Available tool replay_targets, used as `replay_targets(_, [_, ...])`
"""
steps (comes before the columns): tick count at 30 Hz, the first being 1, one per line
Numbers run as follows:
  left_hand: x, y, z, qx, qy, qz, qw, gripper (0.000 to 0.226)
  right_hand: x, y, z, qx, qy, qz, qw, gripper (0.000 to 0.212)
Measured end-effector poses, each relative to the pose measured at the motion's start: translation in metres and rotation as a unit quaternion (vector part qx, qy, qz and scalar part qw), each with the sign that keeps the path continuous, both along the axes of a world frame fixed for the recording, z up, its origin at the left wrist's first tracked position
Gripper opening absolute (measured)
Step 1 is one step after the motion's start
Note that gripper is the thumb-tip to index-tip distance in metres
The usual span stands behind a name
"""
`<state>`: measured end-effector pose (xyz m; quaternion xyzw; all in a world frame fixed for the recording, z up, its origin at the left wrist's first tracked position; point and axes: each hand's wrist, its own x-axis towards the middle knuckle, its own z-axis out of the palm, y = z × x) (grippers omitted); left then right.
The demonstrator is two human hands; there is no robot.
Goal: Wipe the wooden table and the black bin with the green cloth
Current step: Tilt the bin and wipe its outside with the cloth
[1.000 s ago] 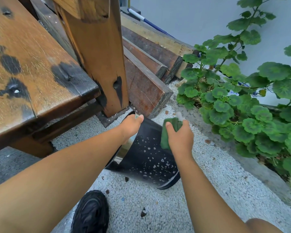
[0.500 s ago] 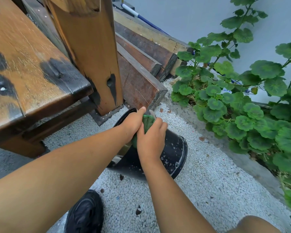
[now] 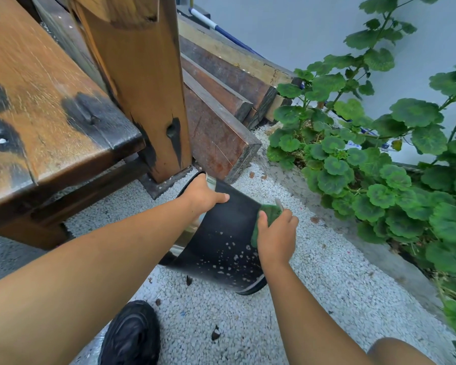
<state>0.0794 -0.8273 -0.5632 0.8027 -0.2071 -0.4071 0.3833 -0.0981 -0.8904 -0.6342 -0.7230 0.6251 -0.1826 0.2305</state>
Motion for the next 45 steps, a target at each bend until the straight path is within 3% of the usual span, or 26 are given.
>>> replay_targets(6, [-0.01, -0.004, 0.003, -0.022, -0.002, -0.005, 1.0, 0.078, -0.019, -0.011, -0.008, 0.022, 0.025, -0.034, 0.999, 0.048])
replay_targets(13, [-0.01, 0.007, 0.007, -0.032, 0.025, -0.014, 0.999, 0.058, -0.028, -0.022, -0.01, 0.018, 0.069, 0.003, 0.997, 0.042])
replay_targets(17, [-0.003, 0.034, 0.001, -0.028, 0.067, -0.102, 0.992, 0.017, -0.027, -0.024, -0.003, 0.013, 0.081, 0.025, 0.996, 0.036])
replay_targets(21, [-0.002, 0.038, -0.002, -0.047, -0.033, -0.014, 0.998, 0.024, -0.017, -0.021, 0.019, 0.009, 0.032, 0.036, 0.999, 0.031])
replay_targets(24, [-0.003, 0.036, 0.0, -0.007, -0.026, 0.029, 0.999, 0.019, 0.0, -0.009, 0.045, 0.014, -0.066, 0.066, 0.996, 0.028])
replay_targets(27, [-0.004, 0.036, -0.005, 0.013, -0.01, 0.087, 0.996, 0.033, 0.023, 0.012, 0.068, 0.036, -0.12, 0.116, 0.985, 0.027])
replay_targets(31, [-0.012, 0.027, -0.003, -0.027, 0.012, 0.116, 0.993, 0.039, 0.056, 0.044, 0.073, 0.062, -0.112, 0.166, 0.978, 0.029])
replay_targets(34, [-0.021, 0.019, 0.002, -0.061, 0.153, 0.146, 0.976, 0.052, 0.067, 0.063, 0.06, 0.061, -0.079, 0.162, 0.982, 0.032])
replay_targets(36, [-0.021, 0.017, -0.001, -0.064, 0.189, 0.134, 0.971, 0.056, 0.066, 0.067, 0.054, 0.034, -0.059, 0.146, 0.987, 0.035])
replay_targets(40, [-0.017, 0.021, -0.003, -0.055, 0.171, 0.136, 0.974, 0.09, 0.065, 0.065, 0.043, -0.001, -0.027, 0.161, 0.987, 0.041])
replay_targets(45, [-0.015, 0.02, -0.011, -0.046, 0.074, 0.122, 0.989, 0.062, 0.055, 0.052, 0.027, -0.011, 0.002, 0.148, 0.989, 0.045])
